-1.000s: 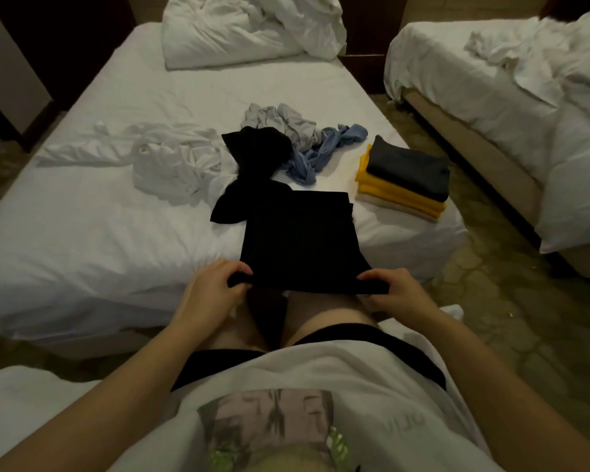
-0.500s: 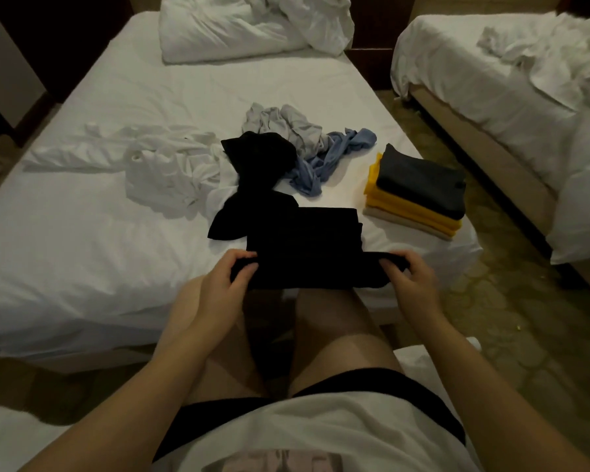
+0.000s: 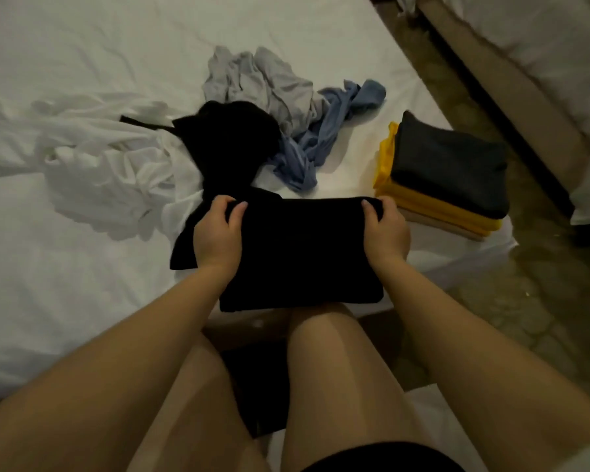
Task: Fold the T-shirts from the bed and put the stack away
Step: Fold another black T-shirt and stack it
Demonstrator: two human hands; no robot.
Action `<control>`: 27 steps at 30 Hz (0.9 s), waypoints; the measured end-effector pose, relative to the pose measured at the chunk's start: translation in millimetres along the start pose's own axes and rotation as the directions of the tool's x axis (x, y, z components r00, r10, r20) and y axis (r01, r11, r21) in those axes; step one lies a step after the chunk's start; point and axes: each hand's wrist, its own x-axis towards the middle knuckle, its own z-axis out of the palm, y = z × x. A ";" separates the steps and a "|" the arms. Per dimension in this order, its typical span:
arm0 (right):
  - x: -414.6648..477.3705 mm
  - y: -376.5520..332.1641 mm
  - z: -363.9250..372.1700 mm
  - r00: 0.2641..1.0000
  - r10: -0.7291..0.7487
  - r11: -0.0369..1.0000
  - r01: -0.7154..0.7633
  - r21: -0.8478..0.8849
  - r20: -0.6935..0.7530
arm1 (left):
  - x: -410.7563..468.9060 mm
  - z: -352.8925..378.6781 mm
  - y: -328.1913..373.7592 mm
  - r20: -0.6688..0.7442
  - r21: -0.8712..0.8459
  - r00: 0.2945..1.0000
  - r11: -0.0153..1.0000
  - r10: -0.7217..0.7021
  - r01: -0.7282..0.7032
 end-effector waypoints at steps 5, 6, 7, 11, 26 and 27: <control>30.6 21.3 33.8 0.989 0.096 0.968 -0.067 -0.241 0.114 | 20.0 32.1 -24.3 0.024 0.129 0.980 0.973 -0.196 0.191; 32.2 24.8 38.6 0.987 0.108 0.958 -0.071 -0.277 0.119 | 20.5 35.6 -26.4 0.012 0.136 0.976 0.967 -0.217 0.214; 32.7 27.3 42.0 0.986 0.113 0.951 -0.072 -0.302 0.119 | 21.1 38.0 -27.2 0.002 0.138 0.972 0.963 -0.234 0.232; 29.2 30.4 38.4 0.992 0.119 0.973 -0.109 -0.201 0.036 | 17.8 38.2 -22.9 0.009 0.055 0.959 0.958 -0.282 0.281; -25.2 15.5 -32.4 0.900 0.134 0.922 -0.267 0.281 0.415 | -44.8 -5.2 0.3 0.455 -0.335 0.681 0.598 -0.574 0.728; -24.0 15.7 -41.0 0.906 0.126 0.911 -0.267 0.314 0.405 | -45.1 -7.0 9.4 0.467 -0.358 0.691 0.597 -0.552 0.718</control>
